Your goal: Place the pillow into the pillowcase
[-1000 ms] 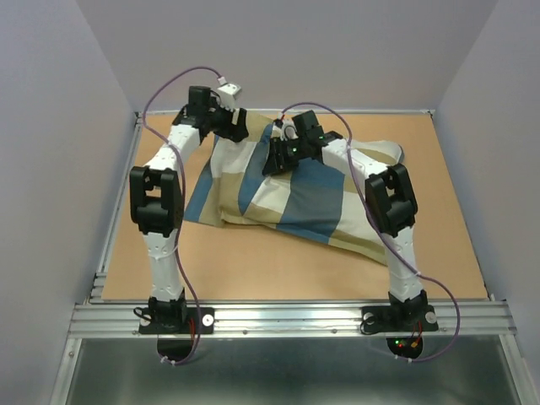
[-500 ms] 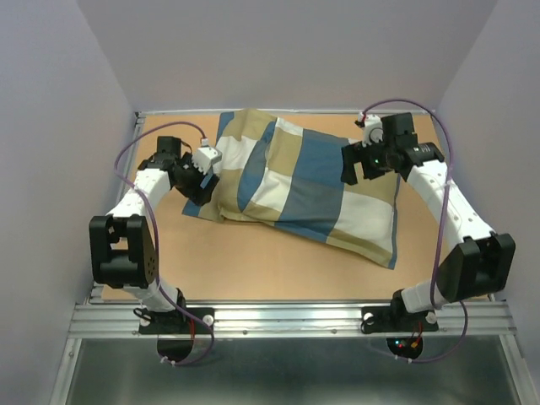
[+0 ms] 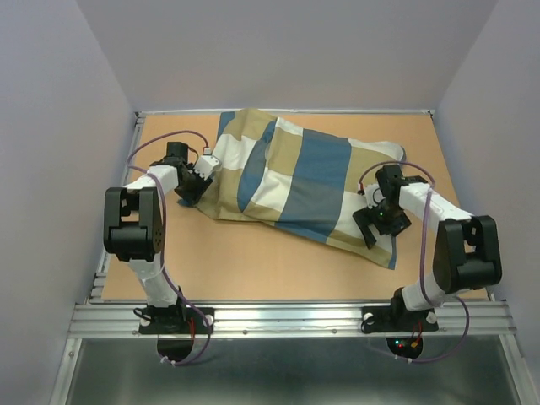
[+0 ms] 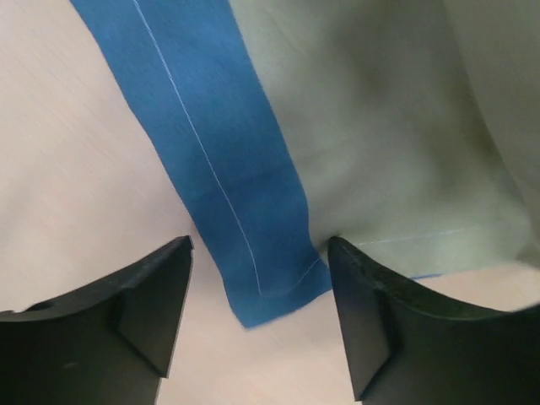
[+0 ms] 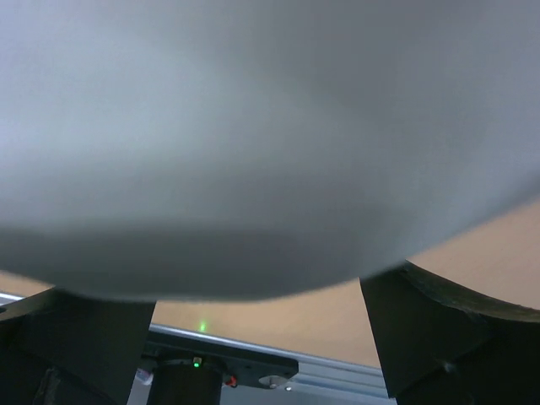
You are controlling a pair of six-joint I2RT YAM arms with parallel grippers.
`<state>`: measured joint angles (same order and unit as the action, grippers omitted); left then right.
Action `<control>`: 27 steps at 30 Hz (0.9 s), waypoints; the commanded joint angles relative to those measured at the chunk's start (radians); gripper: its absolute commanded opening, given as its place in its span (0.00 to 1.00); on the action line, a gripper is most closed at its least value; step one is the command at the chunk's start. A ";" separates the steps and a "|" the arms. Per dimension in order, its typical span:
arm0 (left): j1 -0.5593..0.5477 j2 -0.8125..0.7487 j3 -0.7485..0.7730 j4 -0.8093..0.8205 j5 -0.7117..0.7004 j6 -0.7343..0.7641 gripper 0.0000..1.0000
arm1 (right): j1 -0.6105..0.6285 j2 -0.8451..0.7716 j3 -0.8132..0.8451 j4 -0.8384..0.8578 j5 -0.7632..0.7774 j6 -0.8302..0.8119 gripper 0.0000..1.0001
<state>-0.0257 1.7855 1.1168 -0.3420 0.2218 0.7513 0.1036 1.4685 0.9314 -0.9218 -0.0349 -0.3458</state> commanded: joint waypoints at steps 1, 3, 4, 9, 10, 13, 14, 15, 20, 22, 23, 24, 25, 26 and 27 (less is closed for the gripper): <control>0.000 0.064 0.006 -0.006 -0.102 -0.010 0.45 | -0.008 0.122 0.013 0.136 0.098 -0.009 0.99; 0.007 0.068 -0.011 -0.008 -0.143 -0.010 0.13 | -0.012 0.182 0.059 0.152 0.090 -0.001 0.97; 0.015 0.060 -0.020 -0.002 -0.153 -0.012 0.05 | -0.015 0.212 0.072 0.170 0.087 0.002 0.96; 0.095 0.023 0.029 -0.044 -0.115 -0.049 0.00 | -0.044 0.389 0.277 0.274 0.115 0.034 0.89; 0.105 0.020 0.044 -0.052 -0.102 -0.058 0.00 | -0.054 0.412 0.311 0.278 0.119 0.036 0.88; 0.144 0.015 0.101 -0.095 -0.047 -0.066 0.00 | -0.099 0.467 0.401 0.267 0.083 0.028 0.87; 0.147 0.009 0.124 -0.132 -0.001 -0.058 0.05 | -0.099 0.455 0.429 0.255 0.049 0.013 0.90; 0.151 0.002 0.132 -0.147 0.020 -0.050 0.14 | -0.122 0.403 0.426 0.244 0.009 -0.028 0.93; 0.156 -0.089 0.129 -0.190 0.154 -0.039 0.56 | -0.131 0.216 0.282 0.210 -0.040 -0.156 1.00; 0.156 -0.104 0.120 -0.190 0.194 -0.050 0.59 | -0.139 0.178 0.192 0.210 -0.046 -0.202 1.00; 0.156 -0.110 0.112 -0.189 0.197 -0.055 0.66 | -0.143 0.155 0.172 0.212 -0.057 -0.209 1.00; 0.158 -0.118 0.098 -0.175 0.192 -0.059 0.67 | -0.143 0.154 0.152 0.215 -0.062 -0.216 1.00; 0.156 -0.120 0.092 -0.167 0.191 -0.063 0.68 | -0.143 0.161 0.132 0.224 -0.059 -0.207 1.00; 0.156 -0.118 0.087 -0.163 0.188 -0.063 0.68 | -0.143 0.170 0.130 0.248 -0.059 -0.193 1.00; 0.156 -0.114 0.078 -0.154 0.185 -0.067 0.68 | -0.143 0.200 0.132 0.261 -0.060 -0.168 1.00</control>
<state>0.1318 1.7100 1.2167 -0.4904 0.3637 0.6971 -0.0399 1.6234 1.0966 -0.7254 -0.0738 -0.5018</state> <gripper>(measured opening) 0.674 0.998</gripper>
